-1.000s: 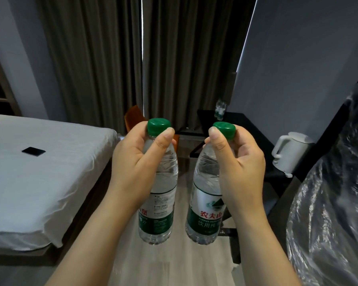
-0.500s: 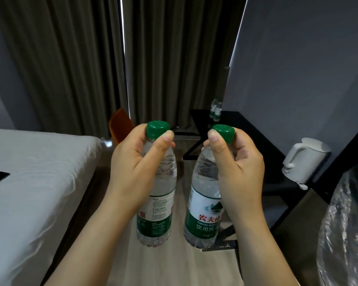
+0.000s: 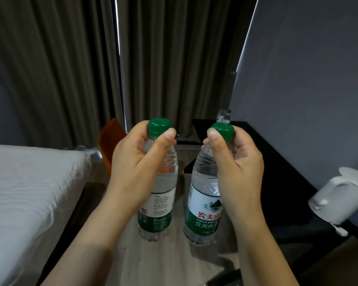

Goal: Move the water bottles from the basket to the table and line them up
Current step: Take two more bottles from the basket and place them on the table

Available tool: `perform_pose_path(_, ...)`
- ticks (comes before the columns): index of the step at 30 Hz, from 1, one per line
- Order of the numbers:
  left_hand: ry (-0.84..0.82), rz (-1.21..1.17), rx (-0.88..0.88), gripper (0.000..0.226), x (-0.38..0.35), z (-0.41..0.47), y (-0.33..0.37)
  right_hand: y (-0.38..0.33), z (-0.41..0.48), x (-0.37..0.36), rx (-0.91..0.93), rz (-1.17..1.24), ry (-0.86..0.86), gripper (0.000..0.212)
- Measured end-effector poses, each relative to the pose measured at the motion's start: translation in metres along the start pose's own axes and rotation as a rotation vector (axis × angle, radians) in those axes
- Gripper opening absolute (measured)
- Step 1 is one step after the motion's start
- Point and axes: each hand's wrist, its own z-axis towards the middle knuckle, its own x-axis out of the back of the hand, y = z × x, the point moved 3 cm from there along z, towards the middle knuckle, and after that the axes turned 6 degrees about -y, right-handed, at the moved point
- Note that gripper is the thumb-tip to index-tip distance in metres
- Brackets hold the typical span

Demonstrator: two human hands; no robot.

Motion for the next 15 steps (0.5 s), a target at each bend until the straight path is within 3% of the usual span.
perform_pose_path(15, -0.129, -0.079, 0.010, 0.027, -0.032, 0.175, -0.144, 0.138, 0.148, -0.046, -0.053, -0.100, 0.128, 0.012)
